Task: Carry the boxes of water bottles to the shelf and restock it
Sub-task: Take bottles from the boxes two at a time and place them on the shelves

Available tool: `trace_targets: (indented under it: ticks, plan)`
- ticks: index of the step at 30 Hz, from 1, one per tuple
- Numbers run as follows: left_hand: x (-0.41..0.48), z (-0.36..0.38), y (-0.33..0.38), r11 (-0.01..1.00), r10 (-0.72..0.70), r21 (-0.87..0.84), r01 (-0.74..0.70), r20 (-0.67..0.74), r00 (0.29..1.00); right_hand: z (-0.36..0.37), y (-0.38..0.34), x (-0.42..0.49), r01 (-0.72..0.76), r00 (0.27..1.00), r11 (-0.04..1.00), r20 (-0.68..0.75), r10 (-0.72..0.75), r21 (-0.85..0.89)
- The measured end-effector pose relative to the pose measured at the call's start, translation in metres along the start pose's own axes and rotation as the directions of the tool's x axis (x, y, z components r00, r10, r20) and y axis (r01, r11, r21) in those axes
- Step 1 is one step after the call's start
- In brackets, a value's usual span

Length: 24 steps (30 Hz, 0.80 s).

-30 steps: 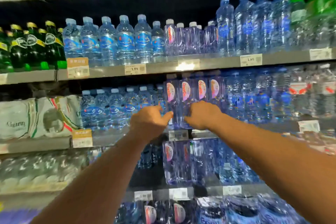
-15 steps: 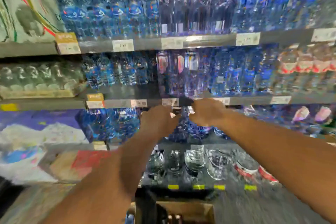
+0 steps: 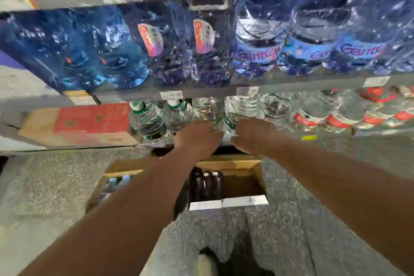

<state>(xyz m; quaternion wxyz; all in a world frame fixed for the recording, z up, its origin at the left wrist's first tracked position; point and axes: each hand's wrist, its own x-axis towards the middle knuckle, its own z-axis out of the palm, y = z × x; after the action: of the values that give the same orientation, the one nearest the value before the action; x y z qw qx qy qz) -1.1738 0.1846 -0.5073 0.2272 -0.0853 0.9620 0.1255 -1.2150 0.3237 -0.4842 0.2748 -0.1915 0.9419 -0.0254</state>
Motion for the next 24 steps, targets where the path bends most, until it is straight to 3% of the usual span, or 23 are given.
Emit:
trace_targets:
  ticks: [3,11,15,18,24]
  plan:
    - [0.025,0.049,-0.009,0.999,-0.033,-0.013,0.034,0.081,0.996,0.043,0.011,0.034,-0.01,0.991,0.999,0.133,0.005,0.032]
    - [0.09,0.156,-0.018,0.969,-0.179,-0.133,0.21,0.212,0.961,0.164,0.058,0.119,-0.078,0.963,0.973,0.269,0.018,0.217]
    - [0.119,0.236,-0.035,0.925,-0.265,-0.172,0.339,0.347,0.899,0.243,0.075,0.152,-0.187,0.906,0.928,0.421,0.037,0.321]
    - [0.139,0.299,-0.054,0.88,-0.317,-0.193,0.434,0.441,0.84,0.31,0.081,0.176,-0.28,0.83,0.913,0.553,0.075,0.297]
    - [0.19,0.426,-0.096,0.75,-0.415,-0.207,0.628,0.593,0.69,0.419,0.078,0.246,-0.416,0.764,0.846,0.633,0.126,0.333]
